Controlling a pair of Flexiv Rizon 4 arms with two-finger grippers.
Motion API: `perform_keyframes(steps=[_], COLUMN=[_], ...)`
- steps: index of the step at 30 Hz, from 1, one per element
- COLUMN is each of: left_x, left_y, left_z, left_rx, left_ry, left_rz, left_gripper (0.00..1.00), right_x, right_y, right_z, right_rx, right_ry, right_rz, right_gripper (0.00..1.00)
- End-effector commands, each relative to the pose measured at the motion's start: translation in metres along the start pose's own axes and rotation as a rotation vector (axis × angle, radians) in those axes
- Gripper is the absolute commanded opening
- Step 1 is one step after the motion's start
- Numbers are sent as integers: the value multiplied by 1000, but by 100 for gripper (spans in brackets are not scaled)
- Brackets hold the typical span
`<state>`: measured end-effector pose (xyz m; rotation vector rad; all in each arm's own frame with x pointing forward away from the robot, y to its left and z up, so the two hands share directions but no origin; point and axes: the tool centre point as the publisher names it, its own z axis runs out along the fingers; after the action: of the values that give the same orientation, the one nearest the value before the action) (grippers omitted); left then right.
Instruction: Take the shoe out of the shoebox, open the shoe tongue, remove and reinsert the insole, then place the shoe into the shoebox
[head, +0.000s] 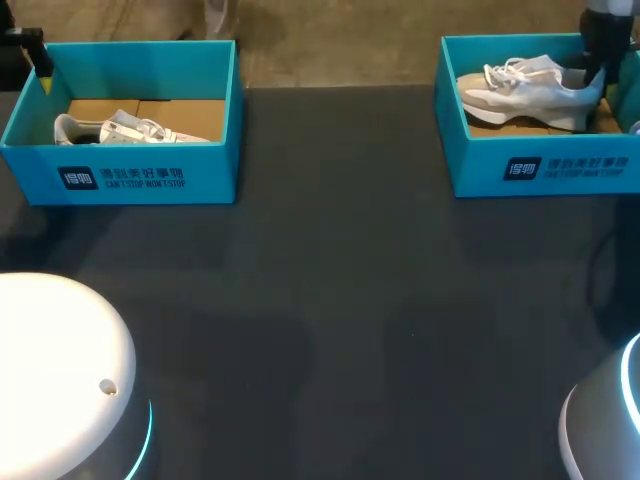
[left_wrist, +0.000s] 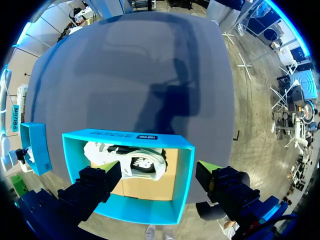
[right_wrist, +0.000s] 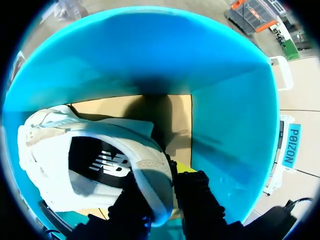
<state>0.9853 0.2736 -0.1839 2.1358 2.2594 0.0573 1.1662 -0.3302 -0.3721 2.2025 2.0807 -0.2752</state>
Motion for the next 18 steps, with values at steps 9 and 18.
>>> perform_keyframes(steps=[9, 18], left_x=[0, 0], left_y=[-1, -1], left_z=[0, 0], left_rx=[-2, -2], left_ry=[2, 2], left_rz=[0, 0], left_gripper=[100, 100], right_x=[-8, -18], right_y=[-3, -22], right_z=[-55, -108], right_rx=[22, -3], right_ry=[-35, -83], right_rz=[43, 91], right_gripper=[0, 0])
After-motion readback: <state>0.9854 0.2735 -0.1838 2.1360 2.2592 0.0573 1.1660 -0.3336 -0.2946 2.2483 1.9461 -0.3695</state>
